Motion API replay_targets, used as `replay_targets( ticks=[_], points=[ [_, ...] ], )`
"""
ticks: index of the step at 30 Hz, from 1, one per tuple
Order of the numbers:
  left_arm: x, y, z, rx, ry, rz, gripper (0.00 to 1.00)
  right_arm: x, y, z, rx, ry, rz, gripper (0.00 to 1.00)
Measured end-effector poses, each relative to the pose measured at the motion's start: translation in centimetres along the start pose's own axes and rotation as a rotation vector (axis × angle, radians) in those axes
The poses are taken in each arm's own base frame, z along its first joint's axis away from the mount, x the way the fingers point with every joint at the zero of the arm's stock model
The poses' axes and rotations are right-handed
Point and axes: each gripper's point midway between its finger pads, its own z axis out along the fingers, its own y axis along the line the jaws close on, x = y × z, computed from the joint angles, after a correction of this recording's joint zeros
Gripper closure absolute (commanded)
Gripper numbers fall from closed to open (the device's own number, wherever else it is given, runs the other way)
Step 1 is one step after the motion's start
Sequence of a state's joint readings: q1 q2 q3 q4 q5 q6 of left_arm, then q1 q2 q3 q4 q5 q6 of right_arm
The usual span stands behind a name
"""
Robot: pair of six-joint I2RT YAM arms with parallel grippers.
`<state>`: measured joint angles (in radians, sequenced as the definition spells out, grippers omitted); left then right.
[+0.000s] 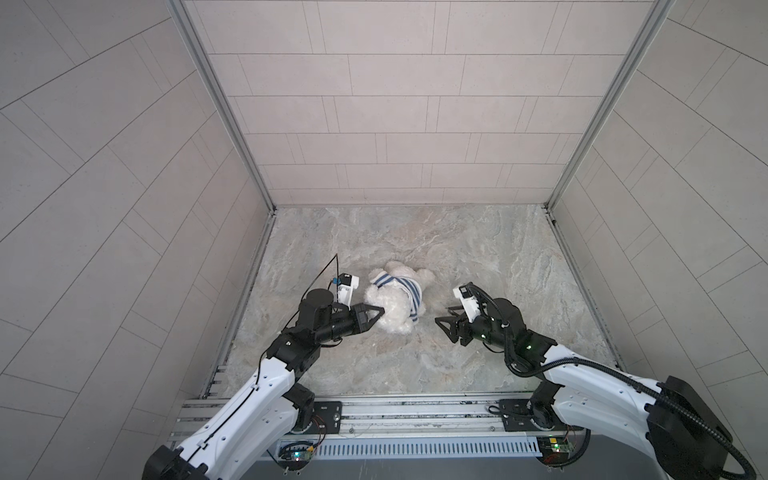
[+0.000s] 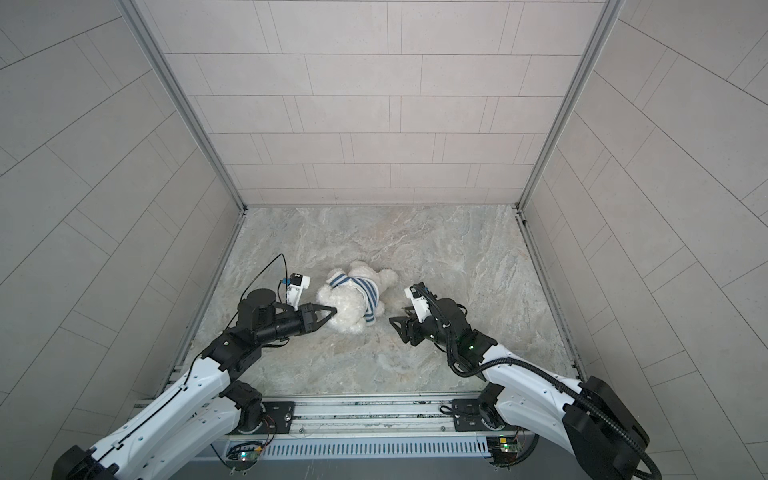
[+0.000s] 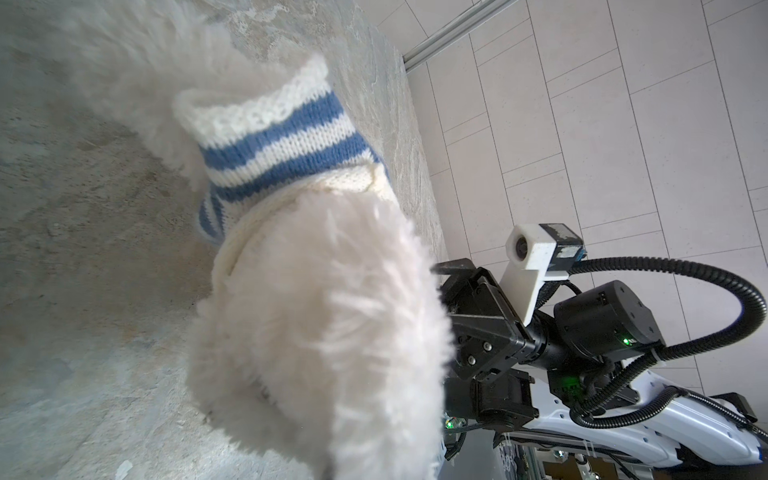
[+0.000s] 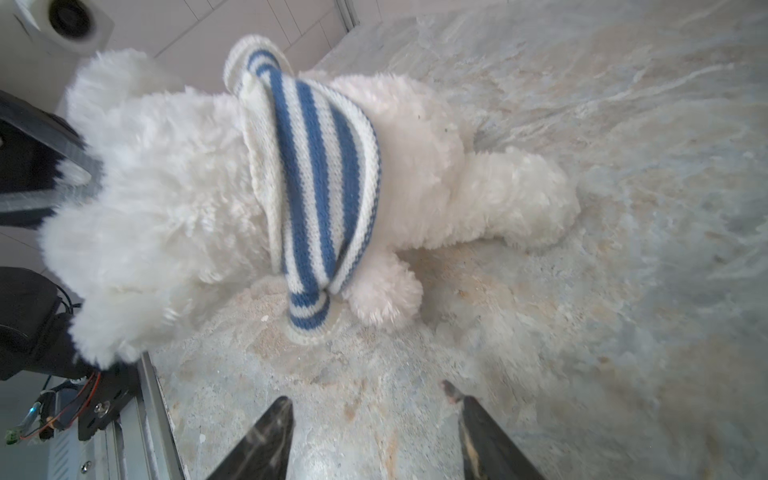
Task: Dress the teddy bear
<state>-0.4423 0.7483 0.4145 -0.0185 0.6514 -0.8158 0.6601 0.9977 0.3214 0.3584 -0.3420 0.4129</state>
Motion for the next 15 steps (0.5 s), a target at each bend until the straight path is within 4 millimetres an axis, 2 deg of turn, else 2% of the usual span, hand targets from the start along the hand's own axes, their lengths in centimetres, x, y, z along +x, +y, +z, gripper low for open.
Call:
replay_targets(
  ticks=[8,15],
  points=[
    [0.2,-0.2,0.0,0.015,0.010,-0.011,1.00,-1.7,0.2,2.7,-0.034,-0.045,0.047,0.38],
    [0.3,-0.3,0.0,0.019,0.012,-0.016,1.00,-2.6,0.4,4.2,-0.056,-0.070,0.068,0.51]
  ],
)
